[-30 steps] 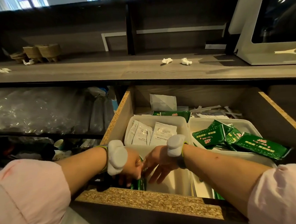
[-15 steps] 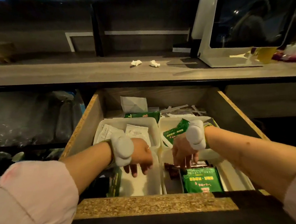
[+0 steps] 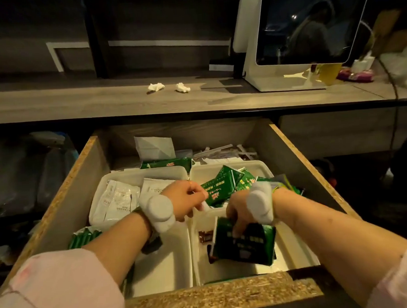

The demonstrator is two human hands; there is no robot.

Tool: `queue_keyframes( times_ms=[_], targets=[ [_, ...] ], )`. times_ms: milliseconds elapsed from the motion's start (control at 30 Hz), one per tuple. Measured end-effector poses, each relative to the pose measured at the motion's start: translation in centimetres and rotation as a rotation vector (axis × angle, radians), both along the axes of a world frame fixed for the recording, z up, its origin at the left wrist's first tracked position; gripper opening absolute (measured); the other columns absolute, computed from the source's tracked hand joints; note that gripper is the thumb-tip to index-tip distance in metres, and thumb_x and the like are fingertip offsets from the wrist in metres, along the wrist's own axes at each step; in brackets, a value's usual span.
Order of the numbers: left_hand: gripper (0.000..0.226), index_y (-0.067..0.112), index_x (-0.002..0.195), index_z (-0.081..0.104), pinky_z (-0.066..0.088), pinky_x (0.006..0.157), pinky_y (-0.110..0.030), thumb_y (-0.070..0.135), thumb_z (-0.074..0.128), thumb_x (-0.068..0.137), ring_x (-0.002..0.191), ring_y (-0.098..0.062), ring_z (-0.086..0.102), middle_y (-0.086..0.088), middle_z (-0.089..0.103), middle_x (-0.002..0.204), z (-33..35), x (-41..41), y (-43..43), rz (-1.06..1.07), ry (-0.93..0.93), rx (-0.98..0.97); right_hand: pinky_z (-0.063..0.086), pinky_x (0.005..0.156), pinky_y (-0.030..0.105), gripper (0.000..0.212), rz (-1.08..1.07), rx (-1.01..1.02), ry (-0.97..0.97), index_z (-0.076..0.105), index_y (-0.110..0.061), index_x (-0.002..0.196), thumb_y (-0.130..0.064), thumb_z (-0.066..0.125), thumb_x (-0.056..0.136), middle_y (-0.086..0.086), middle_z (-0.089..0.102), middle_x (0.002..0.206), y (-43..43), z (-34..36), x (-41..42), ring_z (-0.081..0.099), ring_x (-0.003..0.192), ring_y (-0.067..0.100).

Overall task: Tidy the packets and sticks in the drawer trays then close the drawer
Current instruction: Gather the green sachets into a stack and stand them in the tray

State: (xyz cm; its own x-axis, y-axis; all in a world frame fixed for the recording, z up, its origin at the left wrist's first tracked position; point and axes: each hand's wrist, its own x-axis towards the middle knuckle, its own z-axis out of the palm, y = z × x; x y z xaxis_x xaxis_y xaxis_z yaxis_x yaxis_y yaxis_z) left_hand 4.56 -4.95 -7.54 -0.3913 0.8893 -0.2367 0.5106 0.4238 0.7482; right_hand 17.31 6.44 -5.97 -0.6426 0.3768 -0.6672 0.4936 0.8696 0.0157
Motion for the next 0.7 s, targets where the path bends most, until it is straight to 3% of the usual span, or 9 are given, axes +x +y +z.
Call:
queue_keyframes(
  times_ms=[100, 200, 233, 300, 367, 433, 500, 600, 700],
  targets=[
    [0.025, 0.019, 0.106, 0.056, 0.051, 0.062, -0.028, 0.039, 0.051, 0.092, 0.076, -0.013, 0.057, -0.001, 0.06, 0.093, 0.7, -0.6, -0.2, 0.222, -0.412, 0.162, 0.045, 0.068, 0.027, 0.019, -0.197, -0.113, 0.415, 0.067, -0.018, 0.093, -0.036, 0.062, 0.088, -0.001, 0.066, 0.081, 2.1, 1.0, 0.4, 0.059, 0.071, 0.014],
    [0.029, 0.018, 0.116, 0.058, 0.056, 0.076, -0.035, 0.033, 0.055, 0.091, 0.095, -0.019, 0.067, -0.004, 0.068, 0.105, 0.7, 0.1, -0.1, 0.19, -0.707, 0.182, 0.052, 0.063, 0.03, 0.022, -0.727, -0.502, 0.726, 0.061, -0.014, 0.106, -0.029, 0.062, 0.09, 0.004, 0.06, 0.081, 2.8, -0.2, 0.0, 0.053, 0.067, 0.014],
    [0.027, 0.016, 0.116, 0.06, 0.057, 0.077, -0.038, 0.026, 0.057, 0.091, 0.093, -0.02, 0.069, -0.006, 0.071, 0.102, 0.4, 0.5, -0.1, 0.182, -0.744, 0.191, 0.053, 0.062, 0.031, 0.017, -0.791, -0.624, 0.742, 0.061, -0.012, 0.103, -0.025, 0.06, 0.091, 0.005, 0.059, 0.079, 2.1, -0.7, -0.4, 0.053, 0.066, 0.015],
    [0.026, 0.008, 0.115, 0.062, 0.056, 0.084, -0.044, 0.013, 0.058, 0.09, 0.083, -0.025, 0.069, -0.011, 0.071, 0.093, -0.7, 0.7, 0.4, 0.242, -0.642, 0.201, 0.055, 0.055, 0.028, 0.01, -0.771, -0.713, 0.706, 0.06, -0.011, 0.089, -0.018, 0.055, 0.095, 0.005, 0.058, 0.074, 0.8, -0.9, -1.2, 0.056, 0.063, 0.015],
    [0.018, 0.005, 0.104, 0.066, 0.053, 0.091, -0.05, 0.006, 0.059, 0.088, 0.084, -0.032, 0.067, -0.016, 0.07, 0.091, -1.0, 0.0, 0.8, 0.325, -0.517, 0.192, 0.056, 0.057, 0.029, 0.016, -0.683, -0.572, 0.737, 0.063, -0.009, 0.092, -0.02, 0.051, 0.096, 0.007, 0.064, 0.083, 1.2, -0.8, -2.3, 0.062, 0.071, 0.019],
    [0.009, 0.01, 0.087, 0.066, 0.052, 0.092, -0.05, 0.006, 0.059, 0.086, 0.087, -0.036, 0.067, -0.022, 0.07, 0.096, -0.8, -0.8, 0.9, 0.402, -0.472, 0.171, 0.054, 0.08, 0.034, 0.028, -0.483, -0.131, 0.712, 0.064, -0.01, 0.113, -0.028, 0.053, 0.094, 0.009, 0.068, 0.108, 3.6, -0.6, -3.1, 0.064, 0.097, 0.025],
    [0.008, 0.009, 0.083, 0.062, 0.053, 0.089, -0.049, 0.007, 0.056, 0.087, 0.08, -0.033, 0.066, -0.021, 0.068, 0.09, -0.5, -1.5, 0.9, 0.472, -0.526, 0.178, 0.05, 0.091, 0.039, 0.042, -0.372, 0.18, 0.584, 0.057, -0.014, 0.123, -0.038, 0.057, 0.088, 0.012, 0.064, 0.118, 5.5, -0.7, -3.3, 0.06, 0.108, 0.031],
    [0.016, 0.003, 0.095, 0.061, 0.052, 0.091, -0.052, 0.012, 0.055, 0.083, 0.082, -0.034, 0.067, -0.021, 0.069, 0.09, -0.5, -2.1, 0.9, 0.535, -0.605, 0.215, 0.053, 0.084, 0.044, 0.068, -0.426, 0.241, 0.423, 0.047, -0.014, 0.124, -0.05, 0.068, 0.071, 0.012, 0.062, 0.115, 6.6, -2.8, -3.3, 0.061, 0.099, 0.035],
    [0.025, 0.014, 0.108, 0.057, 0.052, 0.092, -0.053, 0.013, 0.052, 0.083, 0.093, -0.035, 0.069, -0.02, 0.071, 0.099, -0.5, -2.4, 0.7, 0.58, -0.712, 0.326, 0.051, 0.09, 0.046, 0.057, -0.488, 0.092, 0.533, 0.041, -0.016, 0.128, -0.036, 0.064, 0.079, 0.012, 0.06, 0.122, 6.7, -5.2, -3.9, 0.059, 0.104, 0.034]
  ],
)
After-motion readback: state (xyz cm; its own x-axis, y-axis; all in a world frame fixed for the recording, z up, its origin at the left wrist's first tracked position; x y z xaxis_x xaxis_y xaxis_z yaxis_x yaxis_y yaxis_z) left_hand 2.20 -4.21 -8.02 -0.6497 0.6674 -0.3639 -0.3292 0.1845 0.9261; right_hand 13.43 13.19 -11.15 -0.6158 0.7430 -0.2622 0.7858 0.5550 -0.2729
